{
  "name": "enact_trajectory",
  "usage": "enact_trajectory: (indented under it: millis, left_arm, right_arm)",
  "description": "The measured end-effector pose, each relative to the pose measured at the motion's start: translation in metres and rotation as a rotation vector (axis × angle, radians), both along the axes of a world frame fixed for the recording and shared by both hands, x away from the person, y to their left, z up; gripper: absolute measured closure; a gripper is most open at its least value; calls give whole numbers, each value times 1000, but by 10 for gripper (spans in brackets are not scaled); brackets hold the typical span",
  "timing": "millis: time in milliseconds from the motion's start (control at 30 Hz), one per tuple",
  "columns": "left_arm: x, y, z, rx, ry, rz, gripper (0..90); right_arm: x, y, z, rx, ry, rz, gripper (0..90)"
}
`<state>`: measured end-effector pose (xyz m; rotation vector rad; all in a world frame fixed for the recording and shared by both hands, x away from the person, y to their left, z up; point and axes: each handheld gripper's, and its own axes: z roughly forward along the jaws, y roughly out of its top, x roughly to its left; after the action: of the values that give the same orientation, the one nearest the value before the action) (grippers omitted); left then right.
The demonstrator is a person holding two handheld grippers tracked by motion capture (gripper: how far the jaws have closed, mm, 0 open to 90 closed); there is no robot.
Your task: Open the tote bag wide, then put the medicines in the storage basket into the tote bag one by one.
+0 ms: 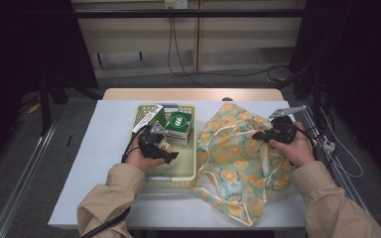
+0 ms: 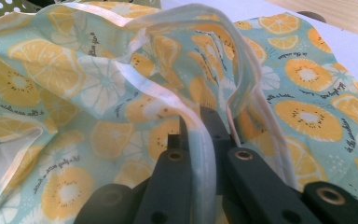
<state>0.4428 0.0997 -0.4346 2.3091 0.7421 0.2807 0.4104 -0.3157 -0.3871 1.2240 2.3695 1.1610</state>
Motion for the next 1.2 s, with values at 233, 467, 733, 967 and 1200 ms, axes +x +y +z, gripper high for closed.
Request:
enact_trajectory:
  millis: [233,467,733,967,1200]
  left_arm:
    - [2,-4,-8,62,62,-2,90]
    - [2,-3,-9,100,97,27,201]
    - [0,2,2,33,75,76,209]
    - [-4,-1,28,-54,29,66,209]
    - [-10,-5,57,-78,34,68,209]
  right_arm:
    - [0,-3,1,-1,-3,-9,898]
    - [-2,-6,2,5,-10,-12,898]
    - [-2,-4,2,4,-13,-7,898]
    - [-1,-4,2,4,-7,-11,898]
    - [1,-3,1,2,1,-10,898]
